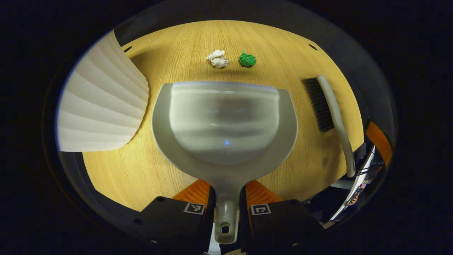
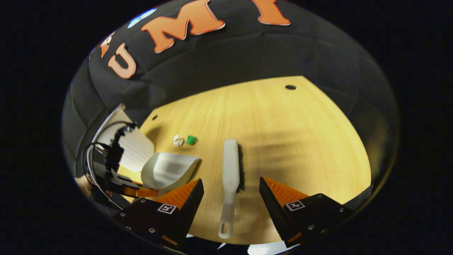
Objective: Pick up the small broom and dustpan from the desktop, sweep the trash into the dustpan with the broom, and then empty the trash into the garbage bin.
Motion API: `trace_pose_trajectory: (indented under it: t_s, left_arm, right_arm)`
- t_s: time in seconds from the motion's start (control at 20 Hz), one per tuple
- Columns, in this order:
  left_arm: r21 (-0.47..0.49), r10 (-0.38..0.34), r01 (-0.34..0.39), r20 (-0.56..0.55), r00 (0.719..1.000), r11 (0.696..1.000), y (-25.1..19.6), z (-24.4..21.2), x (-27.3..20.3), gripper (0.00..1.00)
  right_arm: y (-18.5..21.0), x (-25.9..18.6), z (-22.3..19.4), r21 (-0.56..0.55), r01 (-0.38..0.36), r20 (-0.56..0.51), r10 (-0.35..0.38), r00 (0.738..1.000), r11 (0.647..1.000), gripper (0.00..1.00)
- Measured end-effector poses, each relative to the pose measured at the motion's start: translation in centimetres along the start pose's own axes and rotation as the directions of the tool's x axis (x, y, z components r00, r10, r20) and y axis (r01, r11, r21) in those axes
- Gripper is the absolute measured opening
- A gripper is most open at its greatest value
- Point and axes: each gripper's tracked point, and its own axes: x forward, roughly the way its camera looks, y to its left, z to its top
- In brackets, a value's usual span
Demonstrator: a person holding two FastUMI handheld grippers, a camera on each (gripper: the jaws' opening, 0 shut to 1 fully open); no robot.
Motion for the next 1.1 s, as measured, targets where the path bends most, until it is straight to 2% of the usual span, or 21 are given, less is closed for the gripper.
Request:
trace_pose_trajectory:
  t_s: [0.25,0.4,0.8,0.85,0.9,1.0,1.1]
  left_arm:
    - [0.005,-0.025,0.025,0.025,0.999,1.0,1.1,-0.7,-0.1,0.32]
    - [0.019,-0.027,0.026,0.033,0.999,0.999,2.1,-0.9,0.0,0.32]
    - [0.044,-0.056,0.054,0.047,0.997,0.998,3.0,-0.8,-0.2,0.33]
    - [0.049,-0.058,0.055,0.047,0.997,0.997,3.1,-0.9,-0.1,0.32]
    - [0.053,-0.059,0.056,0.048,0.997,0.997,3.2,-0.8,-0.1,0.32]
    - [0.061,-0.063,0.06,0.054,0.997,0.996,3.4,-0.6,-0.1,0.32]
    - [0.085,-0.061,0.056,0.055,0.997,0.995,3.8,-0.9,-0.1,0.32]
  right_arm:
    - [-1.4,3.9,-3.4,-0.057,0.031,-0.205,-0.042,0.978,0.998,0.95]
    - [-0.8,5.2,-4.3,-0.047,0.031,-0.26,-0.042,0.965,0.998,0.94]
    - [-1.7,5.3,-4.8,-0.079,0.096,-0.316,-0.116,0.942,0.992,0.51]
    - [-1.8,5.2,-4.8,-0.085,0.104,-0.324,-0.126,0.938,0.991,0.41]
    - [-1.9,5.4,-5.0,-0.082,0.107,-0.331,-0.129,0.935,0.991,0.24]
    - [-1.8,5.1,-4.9,-0.089,0.097,-0.344,-0.121,0.931,0.991,0.23]
    - [-2.5,5.6,-4.6,-0.138,0.123,-0.333,-0.163,0.929,0.983,0.19]
